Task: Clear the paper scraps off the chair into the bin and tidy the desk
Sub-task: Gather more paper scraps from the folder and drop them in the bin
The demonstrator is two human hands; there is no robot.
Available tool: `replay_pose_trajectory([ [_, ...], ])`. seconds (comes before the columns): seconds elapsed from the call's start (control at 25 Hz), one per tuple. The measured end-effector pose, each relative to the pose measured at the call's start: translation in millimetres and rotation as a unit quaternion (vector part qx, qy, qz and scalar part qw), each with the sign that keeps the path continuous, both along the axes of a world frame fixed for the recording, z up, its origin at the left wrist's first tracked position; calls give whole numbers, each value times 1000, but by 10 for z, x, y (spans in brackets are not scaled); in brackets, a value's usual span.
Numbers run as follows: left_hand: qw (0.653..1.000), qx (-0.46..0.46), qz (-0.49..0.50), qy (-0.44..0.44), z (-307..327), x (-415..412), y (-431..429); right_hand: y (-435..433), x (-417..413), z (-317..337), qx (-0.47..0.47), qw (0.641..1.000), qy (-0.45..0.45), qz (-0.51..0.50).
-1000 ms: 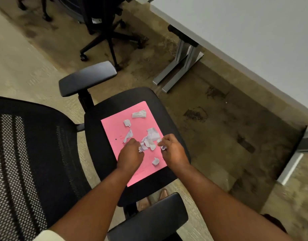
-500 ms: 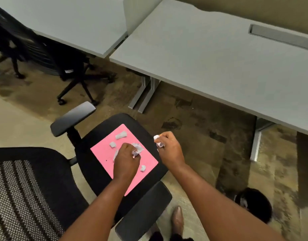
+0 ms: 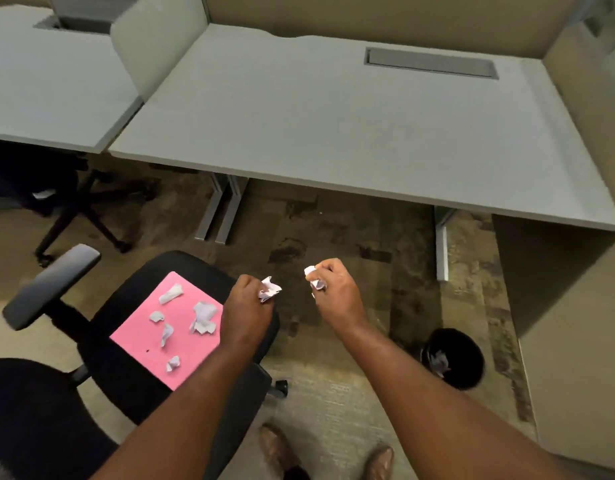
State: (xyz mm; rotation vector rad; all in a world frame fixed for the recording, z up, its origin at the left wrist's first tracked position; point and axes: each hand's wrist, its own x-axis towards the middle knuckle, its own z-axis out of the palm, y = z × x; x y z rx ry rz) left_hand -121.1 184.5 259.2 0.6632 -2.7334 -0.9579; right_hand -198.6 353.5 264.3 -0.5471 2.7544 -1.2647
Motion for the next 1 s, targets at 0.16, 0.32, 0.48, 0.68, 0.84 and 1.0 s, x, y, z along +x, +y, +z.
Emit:
replay_pose_trajectory([
  [0.16,998,2,-62,-8,75,-233,766,846,-40,-78,4,999,-7,-50],
  [0.32,993,2,-114,-7,143,-411,1603,1716,-29,-170,1,995,-5,-104],
  [0.48,988,5,-154,-9,49,-556,2421,2533,20,-291,-14,988,-7,-156],
  [0.68,976,-2,-215,-22,-247,-734,3257,3359,80,-555,-24,975,-33,-218],
  [0.84,963,-5,-266,-42,-537,-901,3779,3838,103,-849,-7,964,-49,-260],
  [1.0,944,-16,-323,-56,-984,-1075,4245,4249,83,-1317,-2,955,-59,-292],
])
